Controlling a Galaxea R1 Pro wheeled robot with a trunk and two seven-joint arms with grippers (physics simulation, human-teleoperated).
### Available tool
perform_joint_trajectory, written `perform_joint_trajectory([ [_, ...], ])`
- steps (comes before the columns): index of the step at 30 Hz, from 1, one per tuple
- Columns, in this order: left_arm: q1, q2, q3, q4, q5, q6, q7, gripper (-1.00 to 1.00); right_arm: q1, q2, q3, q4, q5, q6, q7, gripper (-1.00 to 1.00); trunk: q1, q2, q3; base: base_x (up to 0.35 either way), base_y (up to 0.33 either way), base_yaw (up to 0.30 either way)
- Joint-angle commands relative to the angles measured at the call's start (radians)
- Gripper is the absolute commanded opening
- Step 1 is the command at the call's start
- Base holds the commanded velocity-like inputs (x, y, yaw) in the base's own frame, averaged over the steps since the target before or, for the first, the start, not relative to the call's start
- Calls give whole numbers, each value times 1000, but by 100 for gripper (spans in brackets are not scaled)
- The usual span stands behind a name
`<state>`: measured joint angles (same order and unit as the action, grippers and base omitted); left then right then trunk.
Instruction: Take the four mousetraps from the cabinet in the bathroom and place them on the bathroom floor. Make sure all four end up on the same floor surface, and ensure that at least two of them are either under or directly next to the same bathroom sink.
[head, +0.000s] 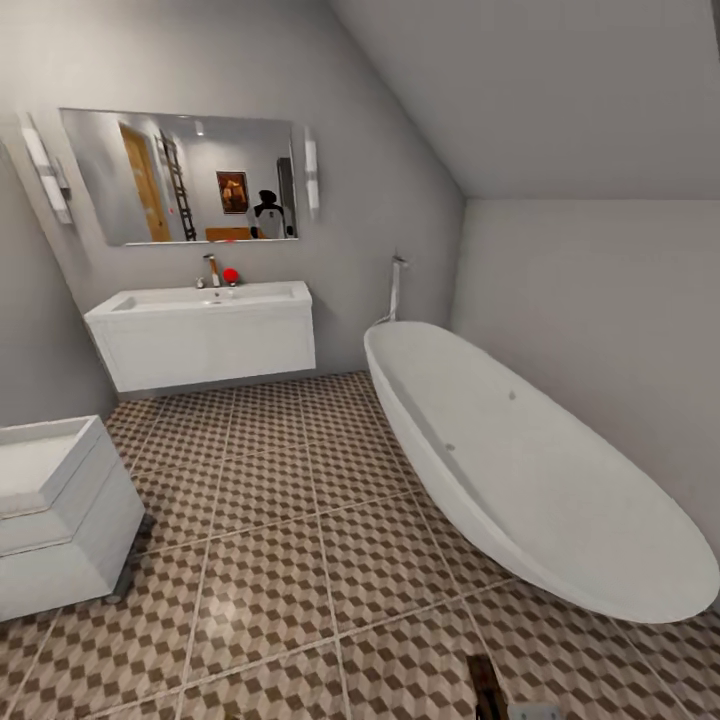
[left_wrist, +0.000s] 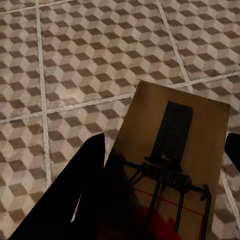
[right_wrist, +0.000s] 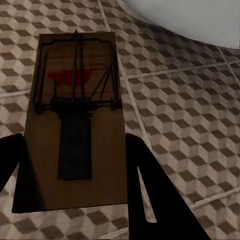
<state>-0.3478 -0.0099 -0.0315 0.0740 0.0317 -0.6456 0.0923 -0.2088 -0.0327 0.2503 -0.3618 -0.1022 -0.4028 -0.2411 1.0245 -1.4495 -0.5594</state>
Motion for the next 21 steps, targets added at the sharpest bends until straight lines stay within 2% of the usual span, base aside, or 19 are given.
perform_joint_trajectory([
  [1, -2, -1, -4, 4, 2, -6, 4, -100, -1, -1, 9, 0, -13, -4, -7, -100, 0, -1, -1, 288, 0, 290],
  [21, -2, -1, -4, 4, 2, -3, 7, -100, 0, -1, 9, 0, -13, -4, -7, -100, 0, -1, -1, 264, 0, 290],
])
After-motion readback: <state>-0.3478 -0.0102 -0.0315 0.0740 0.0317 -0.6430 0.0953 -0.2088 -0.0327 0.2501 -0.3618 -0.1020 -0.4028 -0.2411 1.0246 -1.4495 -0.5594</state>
